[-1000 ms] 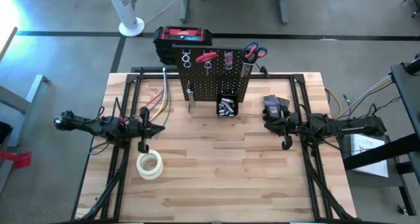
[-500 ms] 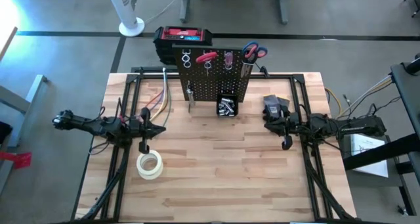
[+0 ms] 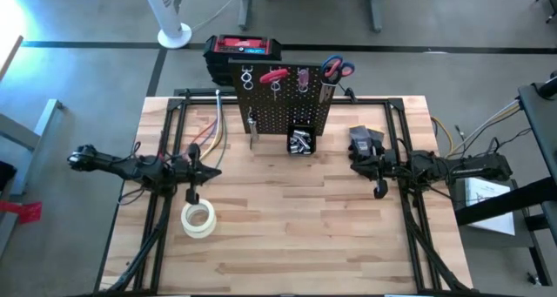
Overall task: Hang tools onto peg board
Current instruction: Return to Home Position
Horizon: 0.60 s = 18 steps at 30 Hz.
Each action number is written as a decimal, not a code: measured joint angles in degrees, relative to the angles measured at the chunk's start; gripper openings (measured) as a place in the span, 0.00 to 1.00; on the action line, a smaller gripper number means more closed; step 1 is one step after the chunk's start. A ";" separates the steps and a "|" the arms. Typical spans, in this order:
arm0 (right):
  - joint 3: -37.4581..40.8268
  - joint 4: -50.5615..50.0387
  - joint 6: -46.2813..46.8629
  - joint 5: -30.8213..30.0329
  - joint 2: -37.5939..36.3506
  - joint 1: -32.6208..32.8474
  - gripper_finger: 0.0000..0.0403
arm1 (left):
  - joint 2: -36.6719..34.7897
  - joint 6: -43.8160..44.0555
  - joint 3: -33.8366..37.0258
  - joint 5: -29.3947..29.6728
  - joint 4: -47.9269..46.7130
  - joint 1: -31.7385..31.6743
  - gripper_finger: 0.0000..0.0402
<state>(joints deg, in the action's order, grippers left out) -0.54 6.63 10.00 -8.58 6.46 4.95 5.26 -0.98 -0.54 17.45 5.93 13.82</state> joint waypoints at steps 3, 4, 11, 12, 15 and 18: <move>0.00 -0.02 0.02 0.00 0.00 0.00 0.00 | 0.41 0.00 0.00 0.00 -0.01 0.00 0.00; 0.00 -0.02 0.00 0.00 0.00 0.00 0.00 | 0.52 0.00 0.00 0.00 0.00 0.00 0.00; 0.00 -0.02 0.04 -0.01 0.00 0.00 0.00 | 1.17 0.00 0.00 0.00 0.00 0.00 0.00; 0.00 -0.02 0.01 0.00 0.00 0.00 0.00 | 1.18 0.00 0.00 0.00 0.00 0.00 0.00; -0.02 -0.02 0.03 -0.02 0.00 0.01 0.00 | 1.18 0.00 0.00 0.00 0.00 0.00 0.00; -0.02 -0.02 0.00 -0.02 0.00 0.00 0.00 | 1.18 0.00 0.00 0.00 0.00 0.00 0.00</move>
<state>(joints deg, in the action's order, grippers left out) -0.56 6.61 10.00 -8.60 6.46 4.95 6.44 -0.97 -0.54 17.45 5.93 13.82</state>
